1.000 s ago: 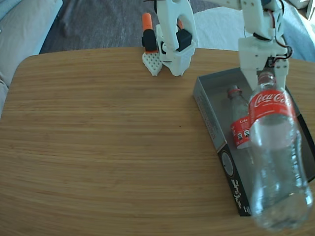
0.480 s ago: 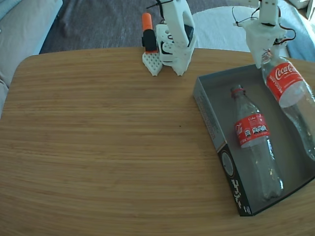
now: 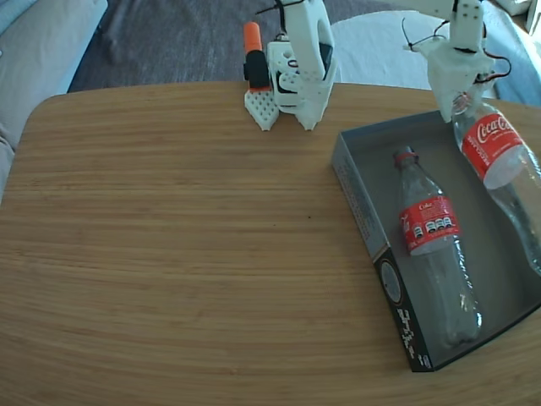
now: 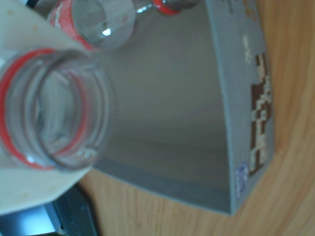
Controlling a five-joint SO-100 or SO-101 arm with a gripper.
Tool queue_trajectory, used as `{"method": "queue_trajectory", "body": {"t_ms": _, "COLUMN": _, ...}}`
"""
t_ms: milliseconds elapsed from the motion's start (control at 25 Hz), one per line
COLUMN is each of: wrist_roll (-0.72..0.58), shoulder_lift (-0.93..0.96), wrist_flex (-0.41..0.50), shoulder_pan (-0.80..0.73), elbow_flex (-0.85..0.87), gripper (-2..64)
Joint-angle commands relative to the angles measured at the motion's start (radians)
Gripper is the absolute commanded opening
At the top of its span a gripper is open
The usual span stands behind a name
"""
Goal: Grasp the bottles and put them in the box.
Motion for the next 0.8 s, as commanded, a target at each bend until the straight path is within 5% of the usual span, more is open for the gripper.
{"method": "queue_trajectory", "body": {"t_ms": 0, "wrist_roll": -0.003, "shoulder_lift": -0.044, "wrist_flex": -0.009, "shoulder_pan": 0.011, "elbow_flex": -0.112, "gripper": -0.3}}
{"method": "queue_trajectory", "body": {"t_ms": 320, "wrist_roll": -0.003, "shoulder_lift": -0.288, "wrist_flex": -0.011, "shoulder_pan": 0.057, "elbow_flex": -0.311, "gripper": -0.3}}
{"method": "queue_trajectory", "body": {"t_ms": 760, "wrist_roll": -0.003, "shoulder_lift": -0.310, "wrist_flex": -0.015, "shoulder_pan": 0.074, "elbow_flex": -0.285, "gripper": 3.9}}
